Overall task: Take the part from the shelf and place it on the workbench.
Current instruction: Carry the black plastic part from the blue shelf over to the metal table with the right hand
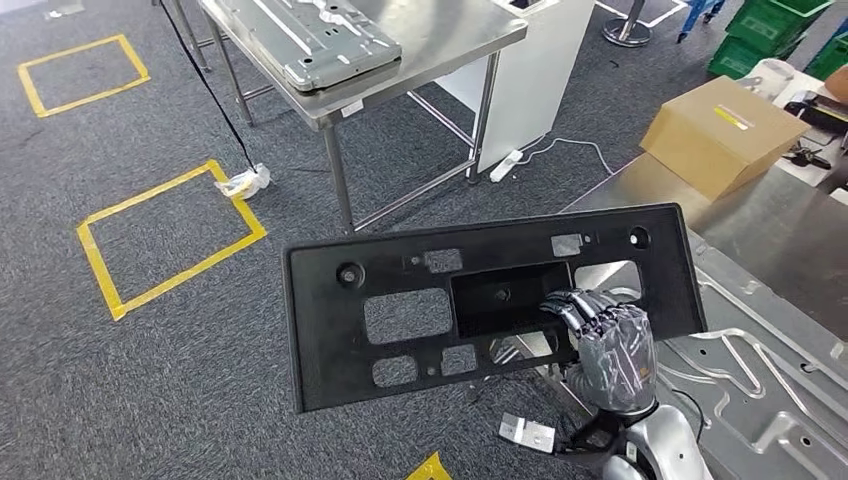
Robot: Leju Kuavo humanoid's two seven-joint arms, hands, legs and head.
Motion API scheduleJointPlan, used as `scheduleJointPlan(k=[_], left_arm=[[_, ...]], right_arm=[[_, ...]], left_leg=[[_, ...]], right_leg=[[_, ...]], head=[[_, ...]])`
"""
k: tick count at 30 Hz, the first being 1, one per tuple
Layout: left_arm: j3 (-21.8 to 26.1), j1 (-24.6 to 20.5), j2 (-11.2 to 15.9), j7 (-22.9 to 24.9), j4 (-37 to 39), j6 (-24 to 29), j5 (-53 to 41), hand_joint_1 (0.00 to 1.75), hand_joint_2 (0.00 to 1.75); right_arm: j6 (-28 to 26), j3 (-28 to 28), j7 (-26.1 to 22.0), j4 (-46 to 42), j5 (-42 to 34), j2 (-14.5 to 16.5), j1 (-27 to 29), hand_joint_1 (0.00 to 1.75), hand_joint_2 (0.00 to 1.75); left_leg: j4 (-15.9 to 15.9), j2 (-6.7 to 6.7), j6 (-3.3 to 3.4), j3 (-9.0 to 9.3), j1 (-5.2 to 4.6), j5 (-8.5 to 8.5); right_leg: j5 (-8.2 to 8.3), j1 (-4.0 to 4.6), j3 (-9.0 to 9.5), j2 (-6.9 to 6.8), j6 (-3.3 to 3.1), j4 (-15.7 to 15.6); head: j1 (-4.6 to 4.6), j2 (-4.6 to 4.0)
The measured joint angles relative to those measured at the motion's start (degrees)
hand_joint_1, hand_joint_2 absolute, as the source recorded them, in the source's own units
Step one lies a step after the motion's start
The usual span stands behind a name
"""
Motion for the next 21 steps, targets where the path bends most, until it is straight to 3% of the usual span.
scheduleJointPlan(k=[2,4,6,7,8,9,11,13,16,18,20,21], left_arm=[[0.07,-0.06,0.05,-0.03,-0.05,-0.09,-0.18,0.00,1.75],[0.19,0.05,0.07,-0.07,-0.10,-0.16,-0.26,0.00,1.75],[0.38,0.15,0.07,-0.08,-0.12,-0.25,-0.43,0.00,1.75],[0.46,0.15,0.08,-0.08,-0.12,-0.28,-0.54,0.00,1.75],[0.51,0.13,0.08,-0.08,-0.13,-0.30,-0.67,0.00,1.75],[0.54,0.10,0.08,-0.08,-0.13,-0.34,-0.85,0.00,1.75],[0.58,0.04,0.08,-0.11,-0.14,-0.48,-1.23,0.00,1.75],[0.62,-0.02,0.16,-0.16,-0.15,-0.69,-1.76,0.00,1.75],[0.74,-0.32,0.51,-0.25,-0.16,-1.00,-2.39,0.00,1.75],[0.87,-0.32,0.80,-0.28,-0.16,-1.15,-2.64,0.00,1.75],[1.00,-0.16,0.99,-0.30,-0.16,-1.24,-2.83,0.00,1.75],[1.09,-0.10,1.04,-0.30,-0.16,-1.26,-2.92,0.00,1.75]], right_arm=[[-0.11,-1.05,-0.55,-0.18,0.64,-0.14,1.17,1.75,1.75],[-0.21,-1.81,-0.53,-0.20,1.21,-0.21,1.64,1.75,1.75],[-0.25,-2.55,-0.09,-0.20,1.70,-0.32,2.15,1.75,1.75],[-0.24,-3.03,0.31,-0.20,1.85,-0.53,2.58,1.75,1.75],[-0.20,-3.66,0.77,-0.19,1.90,-0.88,3.00,1.75,1.75],[-0.06,-4.54,1.27,-0.15,1.78,-1.41,3.31,1.75,1.75],[0.97,-7.04,1.93,0.05,0.69,-2.85,3.37,1.75,1.75],[3.10,-10.85,1.52,0.99,-1.71,-4.48,2.98,1.75,1.75],[5.64,-17.98,-1.05,4.13,-5.12,-6.69,2.77,1.75,1.75],[6.09,-22.49,-2.63,6.39,-5.94,-7.55,2.83,1.75,1.75],[6.17,-25.99,-3.10,8.69,-6.07,-7.84,2.95,1.75,1.75],[6.19,-27.38,-3.14,10.01,-6.08,-7.89,3.16,1.75,1.75]], left_leg=[[-0.63,1.40,0.92,0.25,0.04,0.33],[-1.02,2.91,1.59,0.41,-0.03,0.47],[-1.04,4.43,1.81,0.40,-0.23,0.37],[-1.04,5.18,1.85,0.43,-0.27,0.29],[-1.04,5.88,1.84,0.51,-0.29,0.21],[-1.04,6.54,1.79,0.64,-0.29,0.10],[-1.01,7.70,1.51,1.01,-0.46,-0.20],[-0.97,8.69,1.06,1.28,-0.75,-0.49],[-1.01,9.74,0.25,1.71,-0.89,-0.92],[1.55,7.68,-0.17,0.85,-0.77,-2.82],[8.22,4.81,-0.34,-2.27,-0.57,-6.43],[11.77,4.16,-0.37,-4.06,-0.53,-7.84]], right_leg=[[-0.94,0.08,-0.72,-2.08,0.52,1.47],[-4.01,0.19,-3.33,-5.55,0.83,7.04],[-6.92,0.10,-6.83,-6.70,1.08,14.09],[-7.08,0.07,-7.70,-6.86,1.15,15.77],[-6.17,0.07,-7.51,-6.99,1.17,15.35],[-4.36,0.09,-6.14,-7.31,1.11,12.67],[-0.86,0.50,-1.90,-9.58,0.64,4.46],[0.34,1.09,0.21,-11.18,-0.03,-0.24],[0.49,1.15,0.22,-9.70,-0.94,-0.96],[0.89,0.67,0.64,-8.49,-1.64,-1.61],[1.02,0.42,0.80,-7.21,-2.06,-1.81],[0.98,0.44,0.80,-6.53,-2.15,-1.78]], head=[[0.12,0.00],[0.25,0.00],[0.26,0.00],[0.26,0.00],[0.26,0.00],[0.27,0.00],[0.27,0.00],[0.24,0.00],[0.23,0.00],[0.15,0.00],[0.05,0.00],[0.04,0.00]])
